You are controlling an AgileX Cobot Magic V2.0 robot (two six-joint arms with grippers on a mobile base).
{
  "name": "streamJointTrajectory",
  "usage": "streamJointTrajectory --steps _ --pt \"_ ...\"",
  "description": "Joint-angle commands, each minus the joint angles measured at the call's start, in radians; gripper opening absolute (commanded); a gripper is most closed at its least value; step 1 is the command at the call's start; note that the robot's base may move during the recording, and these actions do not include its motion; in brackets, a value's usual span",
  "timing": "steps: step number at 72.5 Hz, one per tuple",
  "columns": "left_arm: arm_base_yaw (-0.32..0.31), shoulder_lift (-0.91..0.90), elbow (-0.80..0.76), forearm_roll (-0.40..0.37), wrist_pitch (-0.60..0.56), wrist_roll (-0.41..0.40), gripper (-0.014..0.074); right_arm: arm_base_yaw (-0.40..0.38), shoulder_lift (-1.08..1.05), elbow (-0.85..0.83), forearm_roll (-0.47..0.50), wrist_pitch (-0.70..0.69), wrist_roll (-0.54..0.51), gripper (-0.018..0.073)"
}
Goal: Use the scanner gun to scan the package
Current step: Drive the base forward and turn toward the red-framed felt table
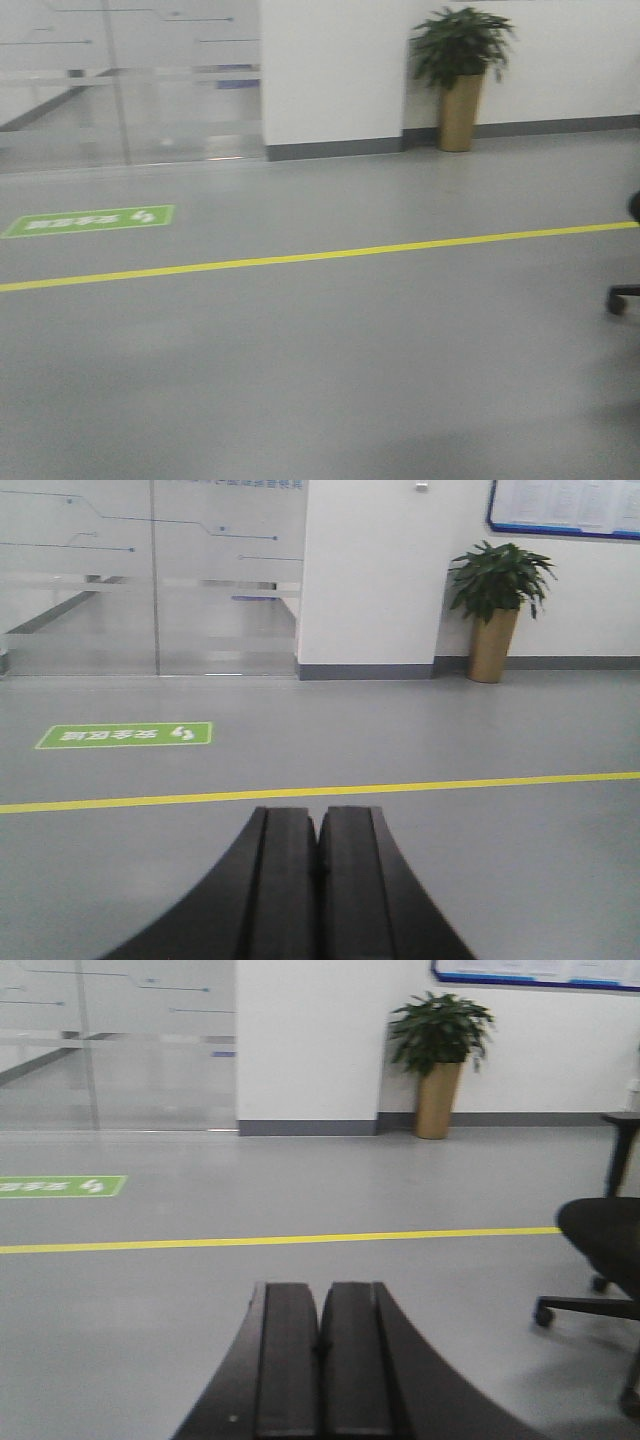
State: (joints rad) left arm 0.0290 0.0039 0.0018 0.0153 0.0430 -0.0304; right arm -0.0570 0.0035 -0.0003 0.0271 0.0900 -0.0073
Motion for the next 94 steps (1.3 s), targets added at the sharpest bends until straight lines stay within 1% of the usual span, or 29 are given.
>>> streamJointTrajectory --steps 1,94 --pt "-0.005 -0.004 -0.002 -0.005 -0.015 -0.002 -0.0094 -0.001 -0.003 0.0 0.003 -0.019 -0.004 -0.0168" --pt "-0.005 -0.004 -0.002 -0.005 -0.015 -0.002 -0.0094 -0.001 -0.003 0.0 0.003 -0.019 -0.004 -0.0168"
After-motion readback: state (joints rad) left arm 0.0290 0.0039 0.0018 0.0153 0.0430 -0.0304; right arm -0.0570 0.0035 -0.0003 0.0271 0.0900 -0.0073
